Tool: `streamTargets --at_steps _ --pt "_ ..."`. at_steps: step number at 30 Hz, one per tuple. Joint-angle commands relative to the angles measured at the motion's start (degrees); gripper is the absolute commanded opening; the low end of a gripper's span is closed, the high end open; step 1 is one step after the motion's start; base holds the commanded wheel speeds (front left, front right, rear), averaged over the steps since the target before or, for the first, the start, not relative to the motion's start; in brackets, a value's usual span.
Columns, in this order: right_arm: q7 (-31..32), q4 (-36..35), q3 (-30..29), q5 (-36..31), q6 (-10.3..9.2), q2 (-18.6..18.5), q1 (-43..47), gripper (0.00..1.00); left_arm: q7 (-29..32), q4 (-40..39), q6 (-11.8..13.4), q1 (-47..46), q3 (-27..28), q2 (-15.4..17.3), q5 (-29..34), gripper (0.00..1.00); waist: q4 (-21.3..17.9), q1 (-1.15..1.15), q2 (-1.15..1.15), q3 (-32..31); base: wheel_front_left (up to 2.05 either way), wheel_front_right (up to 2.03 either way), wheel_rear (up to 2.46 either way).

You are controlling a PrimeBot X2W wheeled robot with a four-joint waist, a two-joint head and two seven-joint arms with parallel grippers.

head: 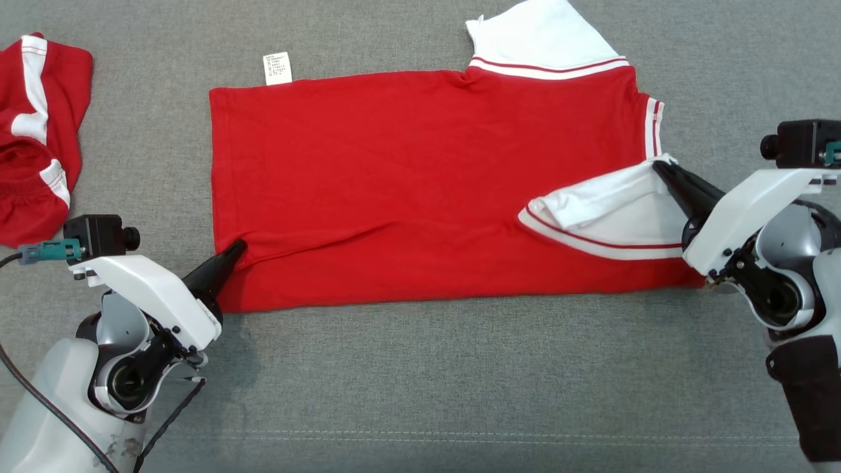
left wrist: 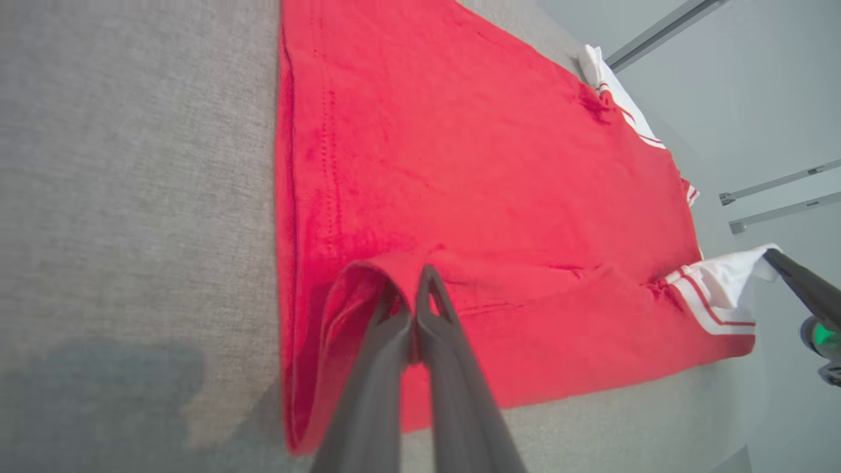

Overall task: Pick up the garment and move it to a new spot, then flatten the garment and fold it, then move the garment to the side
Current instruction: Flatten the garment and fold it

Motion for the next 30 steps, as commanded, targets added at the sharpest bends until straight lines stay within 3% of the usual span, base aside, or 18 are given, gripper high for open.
streamTargets --at_steps 1,8,9,10,11,18,22,23,25,30 --pt "-0.96 -0.33 1.23 0.8 0.02 -0.95 -1.77 0.0 -0.61 -0.55 -0.72 -2.9 2.56 2.06 -0.71 0.0 0.15 0.0 0.0 0.13 0.0 0.0 0.0" --pt "-3.12 4.52 6.08 3.56 0.02 -2.32 -5.49 0.0 -0.46 3.33 -2.02 -4.97 2.3 1.55 -2.07 0.0 0.39 0.0 0.0 1.02 0.0 0.0 0.0" --pt "-4.01 5.3 6.26 3.9 0.02 -2.32 -6.02 0.42 -0.6 3.72 -2.16 -5.21 2.36 1.45 -2.28 0.0 0.38 0.0 0.0 1.13 0.0 0.0 0.0" --pt "-4.85 5.93 6.57 4.34 0.02 -2.29 -6.47 1.0 -1.0 4.05 -2.26 -5.4 2.48 1.35 -2.36 0.21 0.41 0.0 0.0 1.19 0.0 0.0 0.0" --pt "-6.15 6.38 6.64 4.81 0.02 -2.3 -6.8 1.0 -1.71 4.21 -2.39 -5.54 2.64 1.21 -2.36 1.0 0.47 0.0 0.0 1.23 0.0 0.0 0.0" --pt "-16.39 6.85 7.91 7.83 0.02 -3.94 -5.25 1.0 -10.11 2.76 -2.78 -3.34 3.18 1.42 1.37 1.0 0.77 0.0 0.0 0.38 0.0 0.0 0.0" --pt "-26.69 6.24 7.45 4.4 0.02 -6.28 -1.69 1.0 -17.8 0.09 0.36 -0.35 2.71 1.87 7.94 1.0 1.07 0.0 0.0 -0.65 0.0 0.0 0.0" --pt "-26.69 6.24 7.45 4.4 0.02 -6.28 -1.69 1.0 -17.8 0.09 0.36 -0.35 2.71 1.87 7.94 1.0 1.07 0.0 0.0 -0.65 0.0 0.0 0.0" --pt "-32.39 6.74 6.35 0.22 0.02 -6.85 0.81 1.0 -21.35 -1.51 2.58 1.67 2.1 1.65 11.32 1.0 1.09 0.0 0.0 -1.45 0.0 0.0 0.0" --pt "-38.61 6.11 1.56 -10.12 0.02 -4.08 7.89 1.0 -28.94 -5.67 8.31 7.04 0.47 0.82 18.79 1.0 0.55 0.0 0.0 -3.7 0.0 0.0 0.0"
